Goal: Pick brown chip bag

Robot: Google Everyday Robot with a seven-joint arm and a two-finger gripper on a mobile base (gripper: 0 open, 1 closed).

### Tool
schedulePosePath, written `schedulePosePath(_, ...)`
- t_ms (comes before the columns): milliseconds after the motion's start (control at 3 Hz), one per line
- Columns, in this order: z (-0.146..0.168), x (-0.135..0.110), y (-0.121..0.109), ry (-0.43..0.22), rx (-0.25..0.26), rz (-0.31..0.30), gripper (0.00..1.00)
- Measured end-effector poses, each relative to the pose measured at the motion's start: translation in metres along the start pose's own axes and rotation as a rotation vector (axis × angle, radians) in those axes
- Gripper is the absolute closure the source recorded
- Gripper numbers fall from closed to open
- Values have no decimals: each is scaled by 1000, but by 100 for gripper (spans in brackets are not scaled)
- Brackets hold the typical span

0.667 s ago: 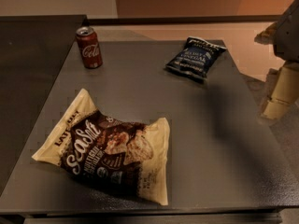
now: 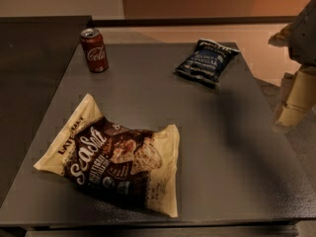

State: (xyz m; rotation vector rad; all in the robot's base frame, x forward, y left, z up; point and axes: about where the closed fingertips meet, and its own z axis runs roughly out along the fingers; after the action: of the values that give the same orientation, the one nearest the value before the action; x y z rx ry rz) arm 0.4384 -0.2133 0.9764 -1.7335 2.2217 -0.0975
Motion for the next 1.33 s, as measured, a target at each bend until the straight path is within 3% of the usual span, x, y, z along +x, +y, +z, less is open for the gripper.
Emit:
schedulePosePath(333, 8, -18, 14, -16, -14, -56, 0)
schedulePosePath(667, 27, -51, 40, -35, -48, -146, 0)
schedulePosePath(1333, 73, -110, 94, -42, -148, -279, 0)
